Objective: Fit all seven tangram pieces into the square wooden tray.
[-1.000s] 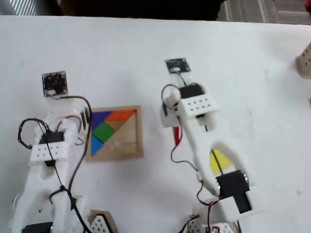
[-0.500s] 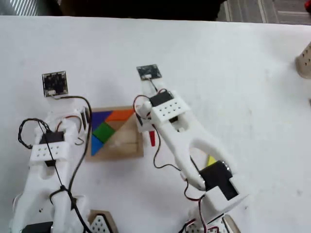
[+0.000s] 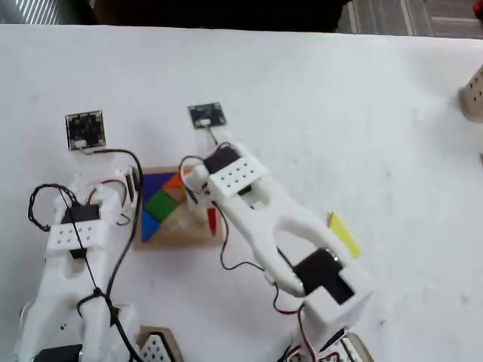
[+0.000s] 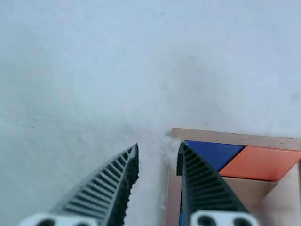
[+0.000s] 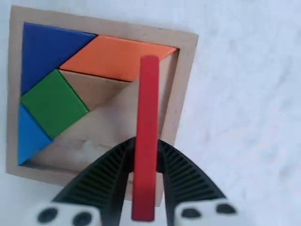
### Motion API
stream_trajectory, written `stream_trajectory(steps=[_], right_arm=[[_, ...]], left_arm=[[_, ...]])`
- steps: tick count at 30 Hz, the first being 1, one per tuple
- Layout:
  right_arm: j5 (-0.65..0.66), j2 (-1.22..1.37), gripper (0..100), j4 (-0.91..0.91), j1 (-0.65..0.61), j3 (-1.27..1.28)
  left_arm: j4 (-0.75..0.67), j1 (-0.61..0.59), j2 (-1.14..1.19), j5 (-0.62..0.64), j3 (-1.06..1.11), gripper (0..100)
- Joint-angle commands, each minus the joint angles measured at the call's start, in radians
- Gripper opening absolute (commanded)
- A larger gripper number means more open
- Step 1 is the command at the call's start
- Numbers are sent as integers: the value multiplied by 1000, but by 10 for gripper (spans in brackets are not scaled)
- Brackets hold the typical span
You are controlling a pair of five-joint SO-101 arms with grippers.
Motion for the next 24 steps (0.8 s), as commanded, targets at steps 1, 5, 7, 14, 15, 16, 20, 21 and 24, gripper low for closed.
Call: stream_trajectory(steps=[1,5,7,14,15,16,20,21,24], right_arm=[[-5,59,18,-44,-8,-44],[0,104,20,-7,-8,-100],[-3,114,52,21,-8,-126],[0,116,254,30,-18,-135],[2,108,265,39,-25,-137],[2,99,269,58,-36,-147],[55,62,269,148,-58,-206],[83,54,269,168,-56,-219],[133,30,269,223,-51,-252]], left_arm=[[-12,12,1,-12,-6,157],[-12,12,1,-12,-6,157],[-12,12,1,-12,-6,157],[-12,12,1,-12,-6,157],[-12,12,1,-12,-6,157],[-12,12,1,-12,-6,157],[-12,12,1,-12,-6,157],[-12,12,1,-12,-6,157],[-12,12,1,-12,-6,157]])
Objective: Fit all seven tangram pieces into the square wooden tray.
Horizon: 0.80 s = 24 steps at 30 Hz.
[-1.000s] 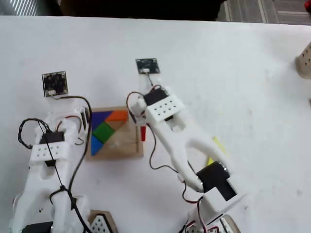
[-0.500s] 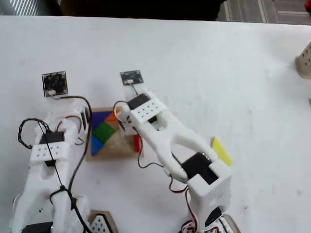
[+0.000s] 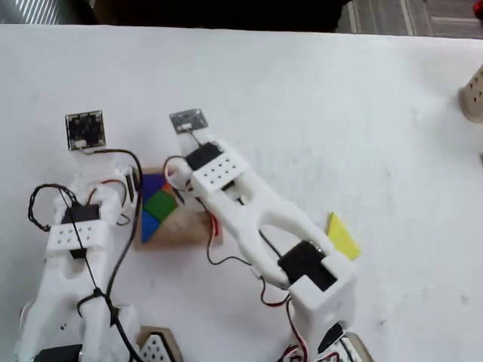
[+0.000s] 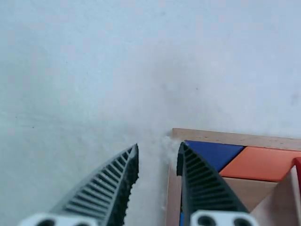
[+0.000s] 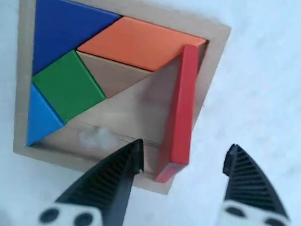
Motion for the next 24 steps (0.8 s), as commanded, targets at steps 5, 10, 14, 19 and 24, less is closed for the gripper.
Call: stream_trajectory(steps=[5,10,14,19,24], right_arm=[[203,-156,269,206,-1,-143],[261,-257,268,318,87,-146],[267,-288,181,274,217,-31],[327,-318,23,182,355,126],[361,-389,19,114,438,342]], left_arm=[[-12,12,1,-12,-6,157],[-12,12,1,-12,-6,155],[-12,12,1,-12,-6,155],[-12,12,1,-12,-6,154],[-6,15,-8,-12,-8,128]])
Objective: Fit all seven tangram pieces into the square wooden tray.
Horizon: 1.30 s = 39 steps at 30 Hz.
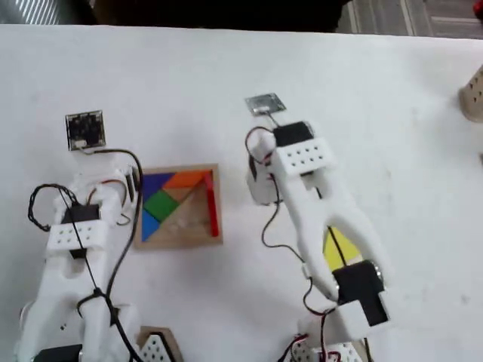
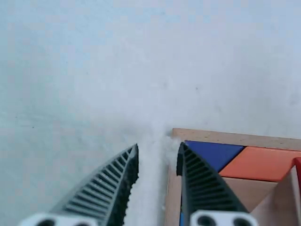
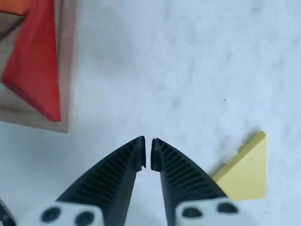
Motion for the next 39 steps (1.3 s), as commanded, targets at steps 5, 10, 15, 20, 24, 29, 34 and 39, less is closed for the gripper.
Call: stream_trajectory(steps=[5,10,15,20,24,29,34,39], right_arm=[[72,-188,18,-312,170,442],[137,-320,18,-398,262,603],[138,-380,18,-475,369,710],[138,-378,18,-498,394,730],[140,-378,18,-499,389,730],[149,-378,18,-515,390,730],[180,-378,18,-530,387,743],[181,-378,18,-555,387,753]], left_arm=[[-2,22,-10,-5,-21,35],[181,116,-10,-3,-141,23],[413,297,-10,-3,-281,23],[532,473,-12,-3,-396,23],[560,559,-12,-3,-474,23],[559,648,-12,-5,-520,23],[535,862,-10,-12,-433,23],[339,918,-1,-12,-238,23]])
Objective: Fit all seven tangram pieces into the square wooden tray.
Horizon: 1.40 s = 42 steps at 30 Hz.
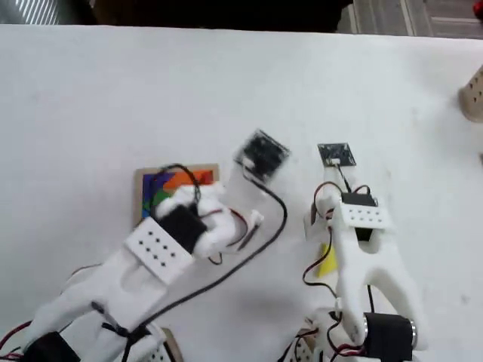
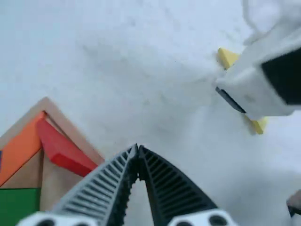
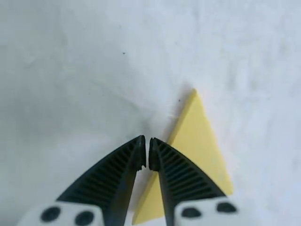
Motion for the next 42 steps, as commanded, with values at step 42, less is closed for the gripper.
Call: stream_trajectory(steps=[42], right_arm=[[57,-36,18,-36,2,26]], left_arm=[[-427,-519,-174,-9,416,23]])
